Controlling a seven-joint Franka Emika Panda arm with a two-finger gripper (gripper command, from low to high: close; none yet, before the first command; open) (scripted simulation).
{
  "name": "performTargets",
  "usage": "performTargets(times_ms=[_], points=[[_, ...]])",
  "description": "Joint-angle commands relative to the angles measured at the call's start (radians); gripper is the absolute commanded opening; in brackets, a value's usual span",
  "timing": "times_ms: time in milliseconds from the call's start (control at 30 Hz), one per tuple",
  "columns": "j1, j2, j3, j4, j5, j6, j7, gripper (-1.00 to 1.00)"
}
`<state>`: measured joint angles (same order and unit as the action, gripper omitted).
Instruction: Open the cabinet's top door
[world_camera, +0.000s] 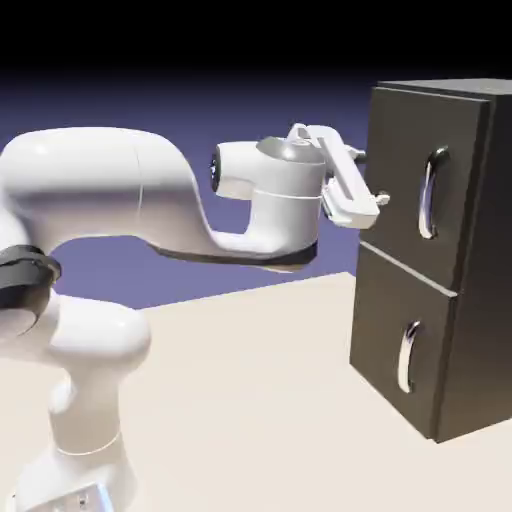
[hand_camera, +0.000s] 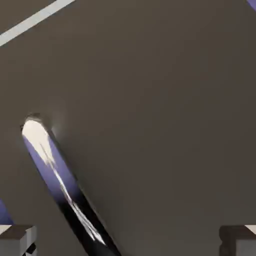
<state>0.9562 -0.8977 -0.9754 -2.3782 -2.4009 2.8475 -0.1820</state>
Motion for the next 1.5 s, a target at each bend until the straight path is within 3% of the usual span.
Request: performTargets(times_ms=[0,300,567,600,867,1467], points=[[0.017,-0.006,-0.018,0.008,-0.044,-0.003,-0.017,0.0],[0.171,-0.059,-0.177,0.078,-0.435,-0.034,-0.167,0.0],[0.357,-0.016,-0.295,0.223,-0.456,-0.045,-0.165,0.0],[0.357,-0.016,-0.295,0.223,-0.456,-0.045,-0.165,-1.0],[0.186,0.159,-0.173,0.148,-0.483,-0.095,0.064,-1.0],[-0.466,0.456,0.409,0.049,-0.49,-0.118,0.505,-1.0]])
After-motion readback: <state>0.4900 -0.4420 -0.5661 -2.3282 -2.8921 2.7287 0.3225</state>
